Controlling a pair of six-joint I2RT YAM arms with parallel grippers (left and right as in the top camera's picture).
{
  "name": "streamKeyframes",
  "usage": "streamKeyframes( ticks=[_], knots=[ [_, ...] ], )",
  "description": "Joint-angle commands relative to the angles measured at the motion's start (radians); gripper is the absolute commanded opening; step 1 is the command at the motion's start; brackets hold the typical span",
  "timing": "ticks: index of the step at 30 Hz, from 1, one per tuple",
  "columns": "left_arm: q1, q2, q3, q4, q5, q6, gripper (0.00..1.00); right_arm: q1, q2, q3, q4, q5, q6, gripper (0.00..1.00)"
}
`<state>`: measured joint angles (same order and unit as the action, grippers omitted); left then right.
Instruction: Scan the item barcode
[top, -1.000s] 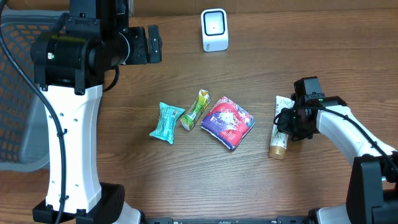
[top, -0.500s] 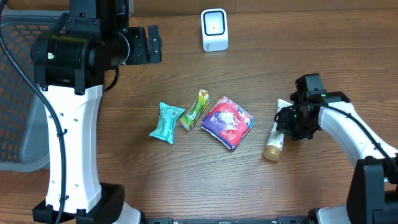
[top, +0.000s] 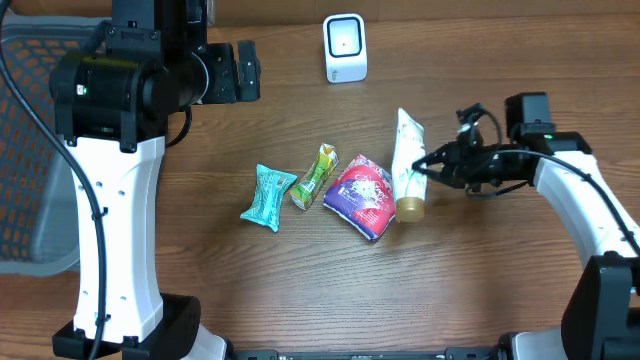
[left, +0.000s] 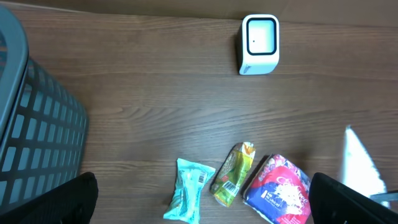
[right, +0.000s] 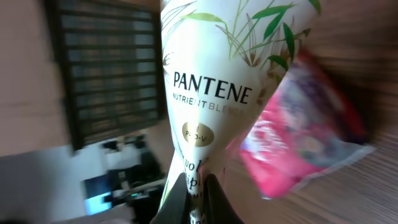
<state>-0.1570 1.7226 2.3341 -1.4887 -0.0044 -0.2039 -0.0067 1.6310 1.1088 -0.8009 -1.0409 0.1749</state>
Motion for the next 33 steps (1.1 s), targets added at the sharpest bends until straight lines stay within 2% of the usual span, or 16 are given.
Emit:
streamKeyframes(
  ticks=[1, 6, 16, 23, 29, 33],
  knots=[
    [0.0, 0.007, -0.005, 0.001, 0.004, -0.006, 1.0, -0.051, -0.012, 0.024, 0.023, -0.367, -0.031, 0.04],
    [0.0, 0.007, -0.005, 0.001, 0.004, -0.006, 1.0, -0.095, -0.012, 0.024, 0.037, -0.517, -0.014, 0.04],
    [0.0, 0.007, -0.005, 0.001, 0.004, -0.006, 1.0, -0.102, -0.012, 0.024, 0.041, -0.517, 0.011, 0.04],
    [0.0, 0.007, -0.005, 0.001, 0.004, -0.006, 1.0, -0.102, -0.012, 0.024, 0.04, -0.42, 0.011, 0.04],
    [0.0, 0.007, -0.005, 0.001, 0.004, -0.006, 1.0, -0.083, -0.008, 0.014, -0.012, -0.071, 0.011, 0.04],
    [0.0, 0.007, -0.005, 0.001, 0.004, -0.006, 1.0, -0.034, 0.013, -0.012, 0.022, -0.066, 0.007, 0.04]
  ],
)
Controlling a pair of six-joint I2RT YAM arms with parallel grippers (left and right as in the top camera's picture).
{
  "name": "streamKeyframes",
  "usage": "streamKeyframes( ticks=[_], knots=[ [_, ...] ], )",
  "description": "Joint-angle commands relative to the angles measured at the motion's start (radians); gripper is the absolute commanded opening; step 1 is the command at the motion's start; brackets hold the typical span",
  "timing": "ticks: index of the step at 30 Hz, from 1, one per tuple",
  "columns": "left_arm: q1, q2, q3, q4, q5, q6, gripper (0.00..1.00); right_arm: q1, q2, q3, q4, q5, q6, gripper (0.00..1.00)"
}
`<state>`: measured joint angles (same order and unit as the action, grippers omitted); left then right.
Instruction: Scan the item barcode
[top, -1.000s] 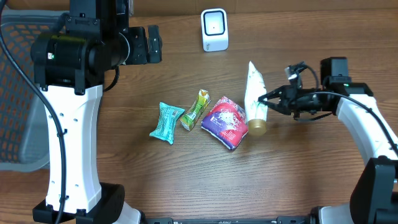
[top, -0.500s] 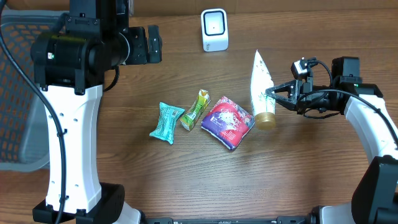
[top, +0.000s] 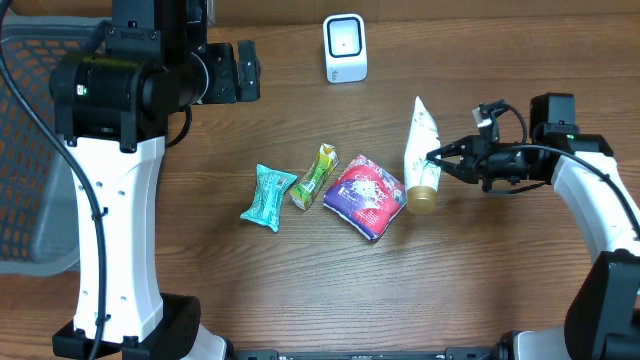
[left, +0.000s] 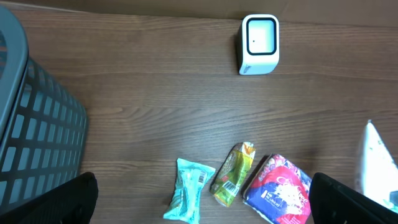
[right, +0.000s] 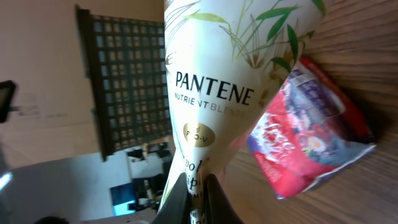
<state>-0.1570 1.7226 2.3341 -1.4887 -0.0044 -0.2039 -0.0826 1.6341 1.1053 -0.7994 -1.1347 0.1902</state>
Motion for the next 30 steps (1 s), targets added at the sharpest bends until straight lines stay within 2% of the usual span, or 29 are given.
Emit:
streamKeyframes(
  ticks=[1, 10, 17, 18, 23, 30],
  knots=[
    [0.0, 0.007, -0.005, 0.001, 0.004, -0.006, 1.0, 0.061, 0.018, -0.019, 0.039, 0.027, -0.008, 0.04],
    [0.0, 0.007, -0.005, 0.001, 0.004, -0.006, 0.99, 0.215, 0.114, -0.066, 0.149, 0.027, 0.023, 0.04],
    [0.0, 0.007, -0.005, 0.001, 0.004, -0.006, 1.0, 0.224, 0.168, -0.066, 0.151, 0.096, 0.051, 0.04],
    [0.0, 0.007, -0.005, 0.001, 0.004, -0.006, 0.99, 0.222, 0.168, -0.066, 0.144, 0.139, 0.071, 0.08],
    [0.0, 0.007, -0.005, 0.001, 0.004, -0.006, 1.0, 0.214, 0.168, -0.066, 0.086, 0.403, 0.138, 0.38],
    [0.0, 0.007, -0.005, 0.001, 0.004, -0.006, 0.99, 0.183, 0.168, -0.062, 0.018, 0.649, 0.16, 0.57]
  ],
)
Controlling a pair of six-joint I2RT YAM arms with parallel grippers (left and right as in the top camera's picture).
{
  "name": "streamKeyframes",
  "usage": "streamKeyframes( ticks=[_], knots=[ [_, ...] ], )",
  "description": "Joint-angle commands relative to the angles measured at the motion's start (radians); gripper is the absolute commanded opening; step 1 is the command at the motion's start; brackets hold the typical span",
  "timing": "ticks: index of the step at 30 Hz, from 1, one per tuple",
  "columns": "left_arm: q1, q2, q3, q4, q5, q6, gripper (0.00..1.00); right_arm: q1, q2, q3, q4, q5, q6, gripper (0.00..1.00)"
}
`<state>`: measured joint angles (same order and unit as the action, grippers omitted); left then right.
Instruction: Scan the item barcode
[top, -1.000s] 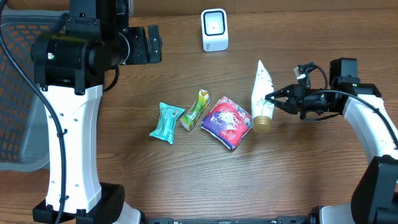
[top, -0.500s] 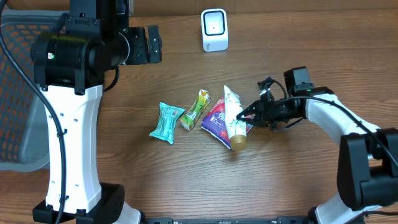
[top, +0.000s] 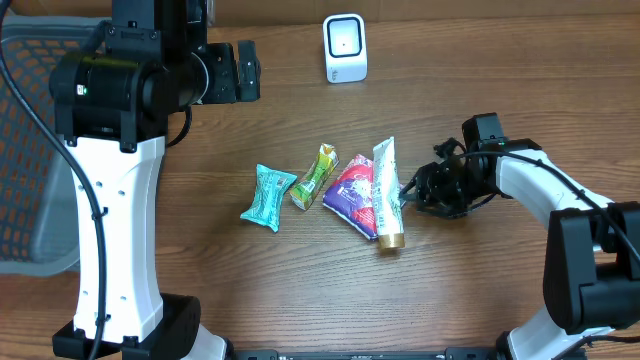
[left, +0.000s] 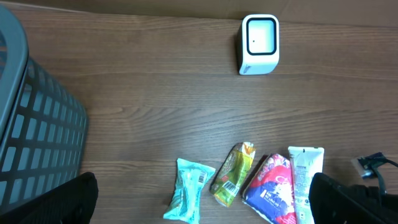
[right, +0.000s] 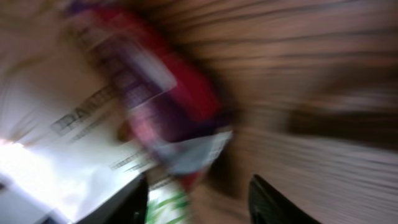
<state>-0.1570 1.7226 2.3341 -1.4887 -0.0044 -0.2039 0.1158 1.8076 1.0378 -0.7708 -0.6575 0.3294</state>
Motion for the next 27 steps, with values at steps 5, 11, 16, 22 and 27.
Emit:
streamKeyframes(
  ticks=[5, 11, 16, 22, 27],
  knots=[
    [0.0, 0.007, -0.005, 0.001, 0.004, -0.006, 1.0, -0.042, -0.006, 0.068, -0.103, 0.304, 0.017, 0.62],
    [0.0, 0.007, -0.005, 0.001, 0.004, -0.006, 1.0, -0.05, -0.006, 0.283, -0.295, 0.287, -0.103, 0.62],
    [0.0, 0.007, -0.005, 0.001, 0.004, -0.006, 1.0, -0.033, -0.006, 0.391, -0.381, 0.201, -0.286, 0.7],
    [0.0, 0.007, -0.005, 0.001, 0.004, -0.006, 1.0, -0.005, -0.003, 0.324, -0.388, 0.135, -0.483, 0.73],
    [0.0, 0.007, -0.005, 0.001, 0.004, -0.006, 1.0, 0.023, -0.003, 0.236, -0.387, -0.002, -0.654, 0.82]
  ],
)
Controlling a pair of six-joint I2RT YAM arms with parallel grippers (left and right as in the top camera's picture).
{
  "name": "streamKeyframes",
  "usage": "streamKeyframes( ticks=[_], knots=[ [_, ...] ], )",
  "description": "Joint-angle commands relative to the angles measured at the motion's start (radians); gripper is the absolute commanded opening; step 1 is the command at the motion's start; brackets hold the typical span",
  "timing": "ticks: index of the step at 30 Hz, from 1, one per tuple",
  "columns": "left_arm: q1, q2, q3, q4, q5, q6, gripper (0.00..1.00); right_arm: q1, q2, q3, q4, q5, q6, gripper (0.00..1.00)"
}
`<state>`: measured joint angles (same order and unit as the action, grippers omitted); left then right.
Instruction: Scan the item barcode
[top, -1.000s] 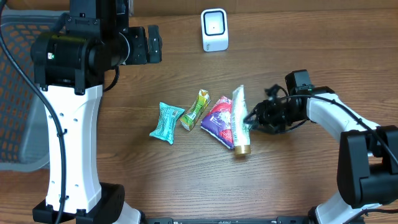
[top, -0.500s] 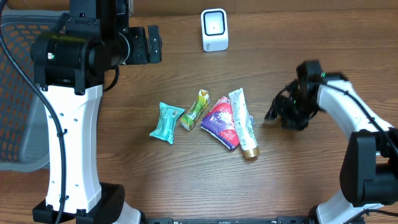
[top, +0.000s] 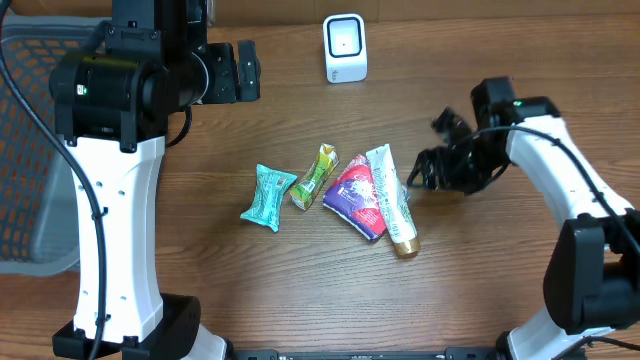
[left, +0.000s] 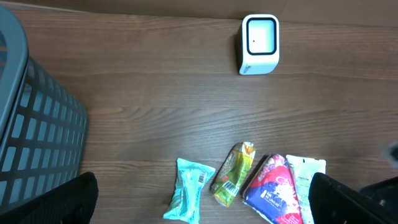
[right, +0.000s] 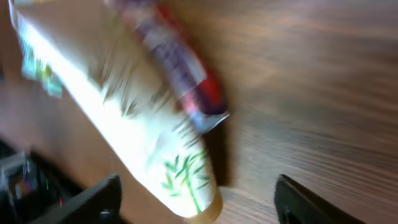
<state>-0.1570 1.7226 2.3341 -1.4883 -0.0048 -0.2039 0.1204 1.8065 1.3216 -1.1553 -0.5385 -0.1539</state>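
The white Pantene tube (top: 390, 196) lies flat on the table with its printed side up. It leans on the red-purple packet (top: 357, 196), its gold cap (top: 405, 245) towards the front. My right gripper (top: 428, 172) stands open just right of the tube and holds nothing. In the right wrist view the tube (right: 143, 137) lies between and ahead of the wide-spread fingers (right: 96, 199). The white scanner (top: 345, 48) stands at the far edge. My left gripper (left: 199, 208) is open, high above the table at the left.
A teal packet (top: 268, 196) and a green packet (top: 316, 175) lie left of the red-purple one. A dark mesh basket (left: 31, 124) stands beyond the table's left side. The left arm's white column (top: 110, 230) rises at the front left.
My right gripper has drawn back to the right and away from the tube, its jaws wider apart. The tube has turned a little, its cap end now further right. The left arm is unchanged.
First my right gripper was shut on the tube beside the red-purple packet. Then it held the tube raised further right. After that the tube lay printed side up against the packet with the jaws parted. Now the gripper is open and apart from it.
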Motion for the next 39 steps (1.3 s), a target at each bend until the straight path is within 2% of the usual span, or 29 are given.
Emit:
streamKeyframes(
  ticks=[1, 7, 16, 22, 28, 39],
  knots=[
    [0.0, 0.007, -0.005, 0.001, 0.005, -0.006, 0.99, 0.023, -0.002, -0.067, -0.003, -0.147, -0.201, 0.82],
    [0.0, 0.007, -0.005, 0.001, 0.004, -0.006, 1.0, 0.031, -0.002, -0.159, 0.082, -0.163, -0.212, 0.83],
    [0.0, 0.007, -0.005, 0.001, 0.004, -0.006, 1.0, 0.031, -0.002, -0.223, 0.254, -0.17, -0.09, 0.77],
    [0.0, 0.007, -0.005, 0.001, 0.004, -0.006, 1.0, 0.032, -0.002, -0.223, 0.264, -0.17, -0.075, 0.67],
    [0.0, 0.007, -0.005, 0.001, 0.005, -0.006, 1.0, 0.037, -0.002, -0.223, 0.248, -0.17, -0.05, 0.65],
    [0.0, 0.007, -0.005, 0.001, 0.004, -0.006, 1.0, 0.07, -0.002, -0.223, 0.246, -0.125, -0.002, 0.48]
  ],
)
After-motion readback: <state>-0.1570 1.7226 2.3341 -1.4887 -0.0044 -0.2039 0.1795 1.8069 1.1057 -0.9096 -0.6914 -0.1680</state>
